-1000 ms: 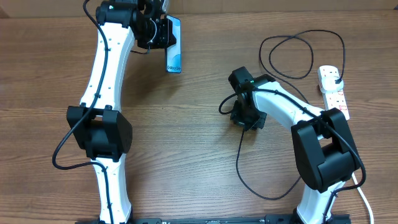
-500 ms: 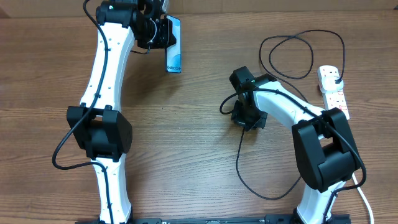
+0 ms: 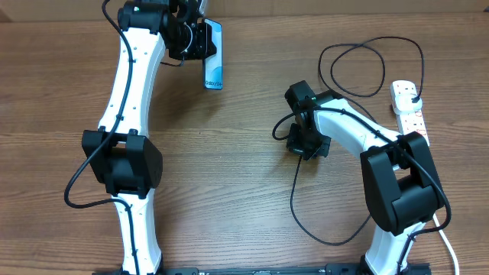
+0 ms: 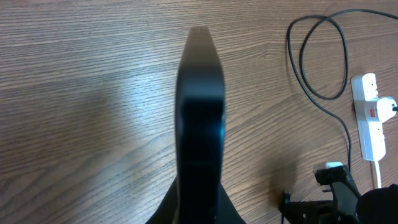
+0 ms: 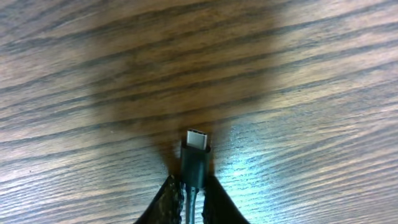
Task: Plug charger to phone and switch on socket
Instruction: 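Lift the USB-C plug with the right gripper, then bring the plug toward the phone's bottom port held by left gripper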
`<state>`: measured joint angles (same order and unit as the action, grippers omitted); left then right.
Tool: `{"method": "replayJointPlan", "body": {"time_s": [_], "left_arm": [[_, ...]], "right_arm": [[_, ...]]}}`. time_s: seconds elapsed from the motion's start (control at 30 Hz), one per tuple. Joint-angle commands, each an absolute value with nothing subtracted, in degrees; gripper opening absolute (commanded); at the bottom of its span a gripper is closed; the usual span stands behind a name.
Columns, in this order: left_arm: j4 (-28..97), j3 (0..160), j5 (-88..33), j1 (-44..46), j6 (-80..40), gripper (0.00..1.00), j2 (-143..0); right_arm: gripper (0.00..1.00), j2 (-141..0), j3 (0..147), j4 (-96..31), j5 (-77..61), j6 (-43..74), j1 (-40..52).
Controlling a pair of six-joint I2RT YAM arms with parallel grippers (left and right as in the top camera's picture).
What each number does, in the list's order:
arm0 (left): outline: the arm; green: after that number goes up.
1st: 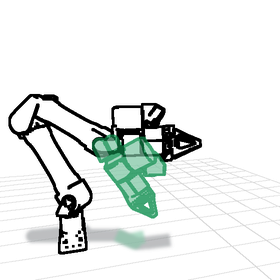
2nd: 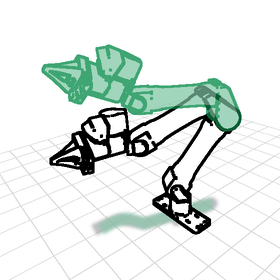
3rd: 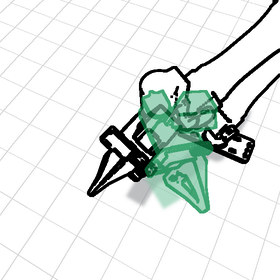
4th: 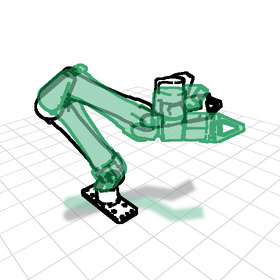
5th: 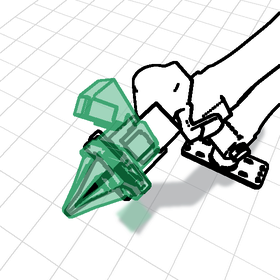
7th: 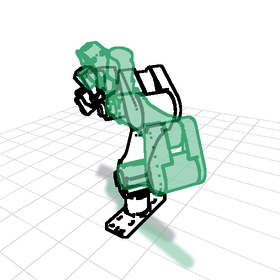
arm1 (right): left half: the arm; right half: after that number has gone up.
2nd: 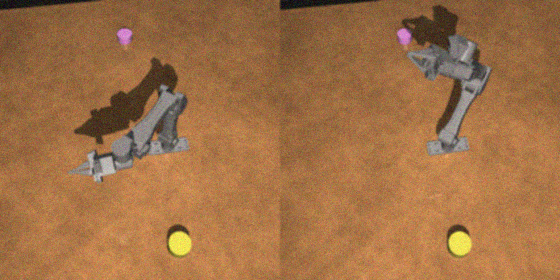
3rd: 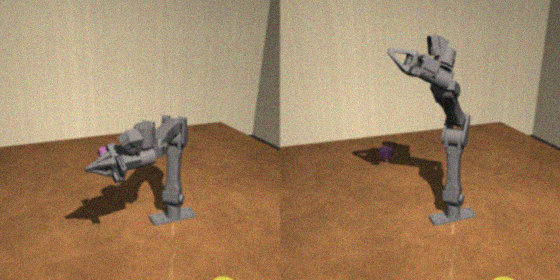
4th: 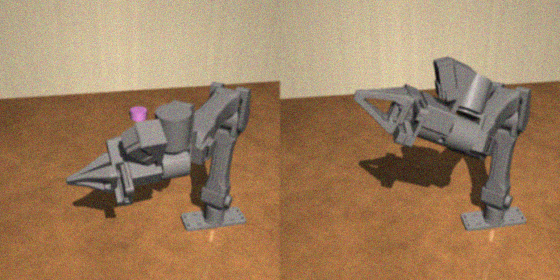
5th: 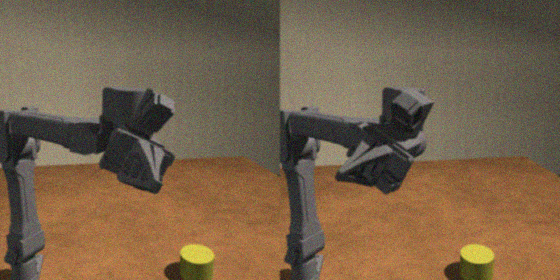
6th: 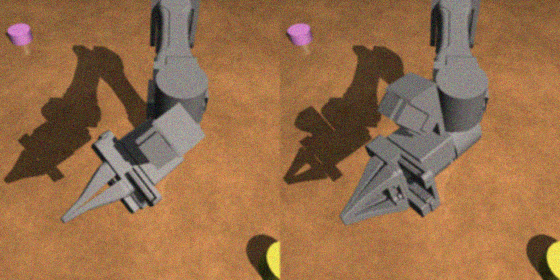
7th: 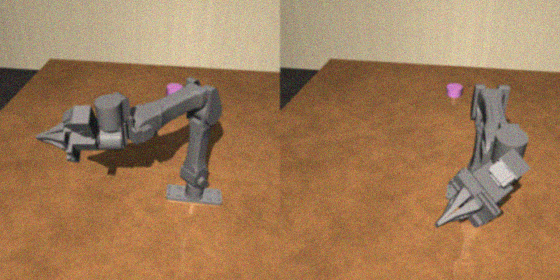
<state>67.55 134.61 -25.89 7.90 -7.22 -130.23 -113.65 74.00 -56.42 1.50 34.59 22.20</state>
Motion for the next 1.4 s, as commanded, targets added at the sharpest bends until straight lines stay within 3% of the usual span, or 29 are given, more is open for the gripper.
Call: {"method": "replayJointPlan", "body": {"time_s": [0.0, 0.37, 0.53, 0.73, 0.87, 0.97, 1.37], "left_arm": [[67.29, 135.13, -26.96, 8.27, -5.96, 0.04, -129.64], [67.26, 135.13, -26.96, 8.27, -5.96, 0.04, -129.64], [66.78, 135.13, -28.53, 8.27, -5.93, 0.04, -129.64], [58.98, 135.13, -53.32, 7.88, -2.76, 0.04, -129.64], [53.23, 135.13, -65.93, 7.86, -2.76, 0.04, -129.64], [51.96, 135.13, -68.60, 7.92, -2.72, 0.04, -129.64], [52.27, 135.13, -74.63, 7.97, -4.34, 0.04, -129.62]], "right_arm": [[0.10, -116.84, 72.38, -56.27, 3.77, 34.44, 21.15], [0.04, -116.71, 73.89, -55.96, 1.80, 33.91, 20.40], [0.04, -113.56, 76.44, -55.57, -9.26, 26.79, 16.53], [0.04, -105.36, 76.71, -51.77, -32.58, 14.31, 12.23], [0.04, -102.48, 76.71, -51.11, -38.30, 12.91, 12.21], [0.04, -100.57, 76.71, -50.41, -44.05, 9.96, 12.64], [0.04, -94.30, 82.50, -48.07, -34.11, 13.74, 18.79]]}}
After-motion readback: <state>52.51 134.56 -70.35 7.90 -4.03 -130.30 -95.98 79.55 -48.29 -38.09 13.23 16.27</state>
